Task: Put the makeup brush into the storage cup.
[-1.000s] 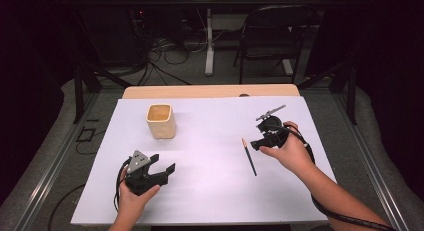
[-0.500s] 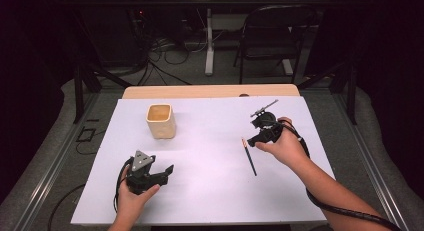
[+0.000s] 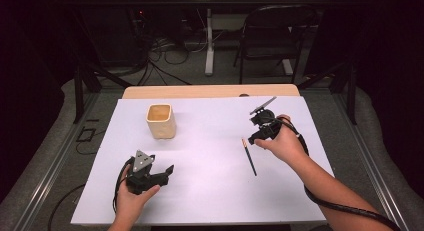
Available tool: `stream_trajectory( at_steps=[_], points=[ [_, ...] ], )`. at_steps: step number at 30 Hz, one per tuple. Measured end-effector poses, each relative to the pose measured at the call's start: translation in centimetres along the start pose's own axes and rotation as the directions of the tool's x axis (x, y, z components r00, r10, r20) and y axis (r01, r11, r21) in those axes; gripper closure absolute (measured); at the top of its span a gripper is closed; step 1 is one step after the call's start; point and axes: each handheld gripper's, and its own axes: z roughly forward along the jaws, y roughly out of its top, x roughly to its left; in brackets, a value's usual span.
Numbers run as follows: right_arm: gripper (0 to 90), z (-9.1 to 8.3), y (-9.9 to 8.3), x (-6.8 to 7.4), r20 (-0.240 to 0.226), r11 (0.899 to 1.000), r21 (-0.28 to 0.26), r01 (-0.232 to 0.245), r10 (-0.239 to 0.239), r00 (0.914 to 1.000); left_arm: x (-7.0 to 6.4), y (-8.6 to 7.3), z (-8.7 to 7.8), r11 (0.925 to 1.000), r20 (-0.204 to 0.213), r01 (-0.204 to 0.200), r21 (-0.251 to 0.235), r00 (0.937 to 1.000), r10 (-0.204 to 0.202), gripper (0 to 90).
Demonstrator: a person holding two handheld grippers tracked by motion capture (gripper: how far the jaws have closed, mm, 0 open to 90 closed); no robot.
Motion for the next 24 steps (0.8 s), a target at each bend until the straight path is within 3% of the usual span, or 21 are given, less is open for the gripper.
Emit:
stream_trajectory(
  at_steps=[3,4,5,6,10,12,14,17,18,19,20,24],
  points=[
    [52.7,0.3,0.0,0.0,-0.002,1.0,0.016,-0.021,0.021,0.9998,-0.1,0.0,0.0,1.0,0.001,0.002,0.003,1.0,-0.002,23.7],
    [54.4,0.3,0.1,0.1,0.01,0.997,0.073,-0.03,0.029,0.9995,-0.1,0.0,0.1,1.0,0.019,0.004,0.004,0.9998,-0.004,24.1],
    [54.5,0.6,0.0,0.1,0.006,0.997,0.077,-0.029,0.028,0.9996,-0.1,-0.1,0.2,1.0,0.029,0.005,-0.003,0.9996,-0.005,24.8],
    [54.5,1.0,-0.1,0.1,-0.005,0.998,0.048,-0.044,0.045,0.999,-0.1,-0.1,0.2,1.0,0.03,0.005,-0.002,0.9995,-0.005,25.5],
    [54.9,1.4,-0.1,0.3,0.003,0.986,0.155,-0.059,0.06,0.9982,-0.1,-0.1,0.3,1.0,0.028,0.003,0.009,0.9996,-0.003,24.1],
    [56.7,1.7,-0.2,0.4,0.009,0.981,0.181,-0.066,0.065,0.9978,-0.1,-0.1,0.3,0.9999,0.031,0.008,0.011,0.9995,-0.008,23.6],
    [58.7,2.0,-0.3,0.6,0.013,0.978,0.198,-0.07,0.068,0.9976,-0.1,-0.1,0.2,0.9995,0.037,0.026,0.018,0.999,-0.027,23.9],
    [59.9,2.4,-0.5,0.8,0.016,0.98,0.183,-0.074,0.072,0.9973,0.0,-0.1,0.2,0.9986,0.047,0.048,0.022,0.9977,-0.049,27.0],
    [60.6,2.3,-0.4,0.8,0.014,0.975,0.211,-0.068,0.067,0.9977,0.0,-0.1,0.2,0.9986,0.05,0.049,0.02,0.9975,-0.05,27.0],
    [61.4,3.0,-0.7,1.0,-0.001,0.985,0.148,-0.088,0.089,0.9961,0.0,-0.1,0.3,0.9985,0.062,0.047,0.026,0.9969,-0.049,28.1],
    [62.0,2.7,-0.4,1.0,0.015,0.973,0.218,-0.078,0.076,0.997,0.0,-0.1,0.3,0.9985,0.062,0.047,0.026,0.9969,-0.049,28.8],
    [63.2,3.1,-0.5,1.2,0.016,0.971,0.226,-0.073,0.071,0.9973,-0.1,-0.2,0.4,0.998,0.069,0.047,0.043,0.9964,-0.05,29.2]
  ],
)
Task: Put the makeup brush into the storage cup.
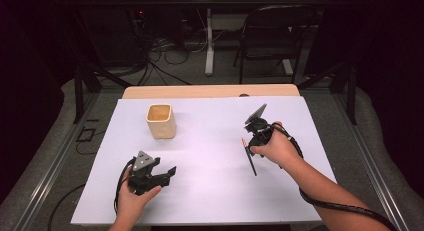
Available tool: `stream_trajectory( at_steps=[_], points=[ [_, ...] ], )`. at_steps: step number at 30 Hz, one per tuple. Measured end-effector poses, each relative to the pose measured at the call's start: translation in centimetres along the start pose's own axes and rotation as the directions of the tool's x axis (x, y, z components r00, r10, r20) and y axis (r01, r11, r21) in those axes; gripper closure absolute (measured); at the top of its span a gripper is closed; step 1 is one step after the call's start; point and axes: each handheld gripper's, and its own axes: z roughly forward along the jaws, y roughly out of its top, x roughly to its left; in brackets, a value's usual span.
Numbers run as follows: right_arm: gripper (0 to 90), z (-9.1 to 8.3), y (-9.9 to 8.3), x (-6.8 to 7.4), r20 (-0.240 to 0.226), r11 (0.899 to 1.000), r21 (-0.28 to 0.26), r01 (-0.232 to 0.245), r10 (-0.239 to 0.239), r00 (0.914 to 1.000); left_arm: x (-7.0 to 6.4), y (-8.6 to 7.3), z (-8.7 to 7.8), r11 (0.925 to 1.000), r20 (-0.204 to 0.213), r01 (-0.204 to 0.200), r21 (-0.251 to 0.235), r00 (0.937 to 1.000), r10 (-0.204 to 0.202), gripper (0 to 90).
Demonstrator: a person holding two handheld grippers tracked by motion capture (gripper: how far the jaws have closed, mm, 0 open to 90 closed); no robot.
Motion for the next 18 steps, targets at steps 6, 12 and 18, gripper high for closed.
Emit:
stream_trajectory(
  at_steps=[6,12,18],
  points=[
    [64.1,0.9,0.0,0.2,-0.015,1.0,0.027,-0.005,0.006,0.9999,0.1,-0.1,0.0,0.9999,0.001,0.01,-0.008,0.9999,-0.01,29.7],
    [65.5,1.7,-0.1,0.6,-0.012,0.999,0.035,0.0,0.0,0.9999,0.1,-0.1,0.0,0.9999,0.002,0.016,-0.001,0.9999,-0.016,30.4],
    [67.3,3.0,-0.4,1.1,-0.04,0.999,-0.035,-0.022,0.02,0.999,0.2,-0.1,0.0,0.9997,0.005,0.023,-0.004,0.9997,-0.022,31.4]
  ],
)
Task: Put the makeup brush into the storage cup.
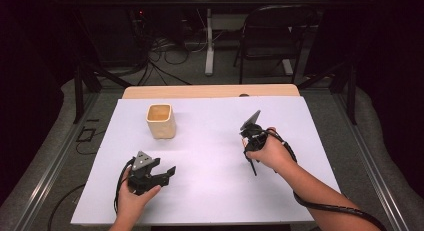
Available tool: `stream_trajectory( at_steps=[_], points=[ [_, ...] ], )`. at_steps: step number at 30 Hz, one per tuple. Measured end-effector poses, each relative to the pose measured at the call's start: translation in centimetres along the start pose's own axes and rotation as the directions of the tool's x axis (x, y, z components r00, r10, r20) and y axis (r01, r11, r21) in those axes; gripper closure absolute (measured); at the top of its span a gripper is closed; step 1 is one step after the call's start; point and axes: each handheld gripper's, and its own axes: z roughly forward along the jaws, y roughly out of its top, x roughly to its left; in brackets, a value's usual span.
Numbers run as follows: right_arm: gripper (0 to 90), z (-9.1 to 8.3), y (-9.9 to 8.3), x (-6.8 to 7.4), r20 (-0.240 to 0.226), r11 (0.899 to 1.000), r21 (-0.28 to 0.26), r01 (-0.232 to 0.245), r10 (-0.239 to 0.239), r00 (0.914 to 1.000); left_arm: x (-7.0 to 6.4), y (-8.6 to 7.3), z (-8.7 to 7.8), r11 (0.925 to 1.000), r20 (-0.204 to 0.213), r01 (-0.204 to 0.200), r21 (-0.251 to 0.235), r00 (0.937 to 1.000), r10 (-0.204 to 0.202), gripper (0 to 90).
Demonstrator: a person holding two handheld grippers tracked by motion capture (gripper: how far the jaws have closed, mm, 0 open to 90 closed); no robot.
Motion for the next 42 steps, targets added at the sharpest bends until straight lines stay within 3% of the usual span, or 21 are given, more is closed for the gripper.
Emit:
stream_trajectory(
  at_steps=[1,2,3,9,13,15,16,23,24,25,26,28,29,30,31,32,33,34,37,42],
  points=[
    [67.7,-0.3,0.2,0.1,0.018,0.998,0.058,0.001,-0.002,0.9998,0.0,0.0,0.0,1.0,0.0,0.0,0.0,1.0,0.0,31.6],
    [67.8,-0.2,0.2,0.0,0.018,0.998,0.054,0.017,-0.018,0.9997,0.0,0.0,0.0,1.0,-0.001,0.003,0.001,1.0,-0.003,31.8],
    [67.9,-0.4,0.3,0.0,0.014,0.995,0.093,0.031,-0.032,0.9994,0.0,0.0,0.0,1.0,0.0,0.004,0.001,1.0,-0.004,31.9],
    [69.3,0.2,0.1,0.0,0.014,0.998,0.061,0.013,-0.014,0.9998,0.1,0.0,0.0,0.9999,0.001,0.01,0.007,1.0,-0.01,32.7],
    [70.6,0.2,0.3,-0.1,0.03,0.996,0.087,0.022,-0.025,0.9992,0.1,0.0,0.0,0.9998,0.005,0.016,0.01,0.9999,-0.016,33.5],
    [71.0,0.6,0.1,-0.2,0.004,1.0,0.017,0.001,-0.001,1.0,0.1,0.0,0.0,0.9998,0.006,0.02,0.008,0.9998,-0.02,33.6],
    [71.7,0.2,0.3,-0.2,0.019,0.996,0.089,0.006,-0.007,0.9998,0.1,0.0,0.0,0.9998,0.006,0.02,0.008,0.9998,-0.02,33.7],
    [75.3,0.4,0.4,-0.3,0.029,0.997,0.08,-0.003,0.0,0.9996,0.1,0.0,0.0,0.9998,0.007,0.02,0.008,0.9998,-0.02,34.2],
    [76.3,0.2,0.6,-0.2,0.051,0.992,0.123,-0.001,-0.006,0.9987,0.1,0.0,0.0,0.9998,0.007,0.021,0.007,0.9998,-0.021,34.2],
    [76.3,0.2,0.6,-0.2,0.051,0.992,0.123,-0.001,-0.006,0.9987,0.1,0.0,0.0,0.9998,0.007,0.021,0.007,0.9998,-0.021,34.2],
    [77.0,0.6,0.5,0.0,0.032,0.996,0.077,-0.041,0.039,0.9987,0.1,0.0,0.1,0.9997,0.008,0.023,0.009,0.9997,-0.023,34.3],
    [77.1,0.7,0.7,0.0,0.025,0.995,0.081,-0.057,0.055,0.9982,0.1,0.0,0.1,0.9996,0.009,0.027,0.009,0.9996,-0.027,34.4],
    [77.6,0.9,0.8,-0.1,0.021,0.996,0.067,-0.055,0.054,0.9983,0.1,0.0,0.1,0.9996,0.009,0.026,0.009,0.9996,-0.026,34.4],
    [77.9,1.0,0.9,-0.3,0.024,0.998,0.061,-0.02,0.019,0.9995,0.1,0.0,0.1,0.9996,0.009,0.026,0.008,0.9996,-0.026,34.4],
    [78.1,0.9,1.0,-0.2,0.032,0.995,0.094,-0.038,0.035,0.9989,0.1,0.0,0.1,0.9996,0.009,0.026,0.009,0.9996,-0.026,34.5],
    [78.1,0.9,1.0,-0.2,0.032,0.995,0.094,-0.038,0.035,0.9989,0.1,0.0,0.1,0.9996,0.009,0.026,0.009,0.9996,-0.026,34.5],
    [78.7,1.2,1.0,-0.3,0.021,0.998,0.049,-0.036,0.035,0.9992,0.1,0.0,0.1,0.9996,0.008,0.026,0.009,0.9996,-0.027,34.5],
    [79.4,1.4,1.0,-0.2,0.016,0.997,0.039,-0.061,0.061,0.998,0.1,-0.1,0.1,0.9996,0.008,0.026,0.009,0.9996,-0.026,34.5],
    [80.4,1.4,1.5,-0.4,0.029,0.995,0.085,-0.055,0.053,0.9982,0.2,0.0,0.0,0.9996,0.006,0.024,0.014,0.9997,-0.024,34.6],
    [82.0,1.7,1.7,-0.4,0.043,0.993,0.101,-0.062,0.058,0.9974,0.3,0.0,0.0,0.9996,0.01,0.026,0.014,0.9996,-0.026,34.7]
  ],
)
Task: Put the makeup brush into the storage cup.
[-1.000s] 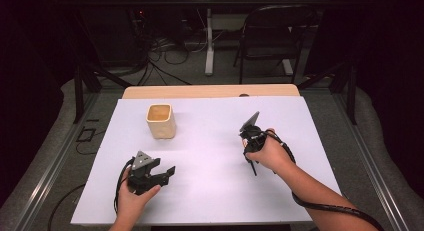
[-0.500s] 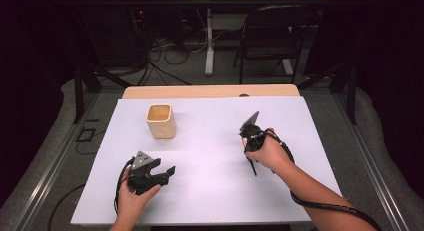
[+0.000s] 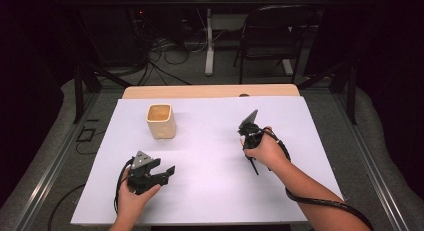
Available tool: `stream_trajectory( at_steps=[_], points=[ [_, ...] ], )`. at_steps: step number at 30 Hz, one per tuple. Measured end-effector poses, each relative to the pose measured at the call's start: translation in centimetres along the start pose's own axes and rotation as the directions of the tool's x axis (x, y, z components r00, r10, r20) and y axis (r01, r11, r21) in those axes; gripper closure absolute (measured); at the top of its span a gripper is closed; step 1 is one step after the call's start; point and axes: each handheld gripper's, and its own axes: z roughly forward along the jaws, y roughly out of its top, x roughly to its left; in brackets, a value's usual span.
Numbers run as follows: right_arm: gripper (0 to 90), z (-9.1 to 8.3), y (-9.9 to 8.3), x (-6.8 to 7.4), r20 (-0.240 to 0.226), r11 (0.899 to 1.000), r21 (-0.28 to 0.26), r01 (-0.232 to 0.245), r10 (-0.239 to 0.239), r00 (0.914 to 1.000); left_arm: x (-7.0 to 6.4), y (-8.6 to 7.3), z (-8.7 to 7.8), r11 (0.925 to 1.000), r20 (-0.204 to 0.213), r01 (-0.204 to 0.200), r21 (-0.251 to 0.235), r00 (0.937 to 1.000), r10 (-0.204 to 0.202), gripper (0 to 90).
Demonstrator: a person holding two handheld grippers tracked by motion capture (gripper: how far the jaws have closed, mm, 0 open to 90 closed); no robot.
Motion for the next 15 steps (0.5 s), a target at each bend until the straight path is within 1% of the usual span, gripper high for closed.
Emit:
stream_trajectory(
  at_steps=[1,2,6,11,15],
  points=[
    [83.1,0.02,0.08,-0.05,0.0,1.0,0.009,0.0,0.0,1.0,0.04,-0.01,-0.01,1.0,0.0,0.0,0.001,1.0,0.0,34.7],
    [83.2,0.03,0.1,-0.08,-0.001,1.0,0.008,-0.001,0.001,1.0,0.01,-0.02,0.01,1.0,-0.002,0.005,-0.003,1.0,-0.006,34.7],
    [83.3,0.11,0.07,0.0,-0.002,1.0,-0.001,-0.003,0.003,1.0,0.04,-0.02,0.07,1.0,-0.003,0.007,-0.004,1.0,-0.007,35.0],
    [83.4,0.04,0.08,-0.06,0.0,1.0,0.007,0.002,-0.002,1.0,0.04,-0.02,0.1,0.9999,-0.002,0.01,-0.004,1.0,-0.01,35.2],
    [83.4,0.07,0.04,0.07,0.004,1.0,-0.004,0.008,-0.008,1.0,0.14,-0.02,0.08,0.9997,-0.005,0.019,-0.012,0.9998,-0.019,35.5]
  ],
)
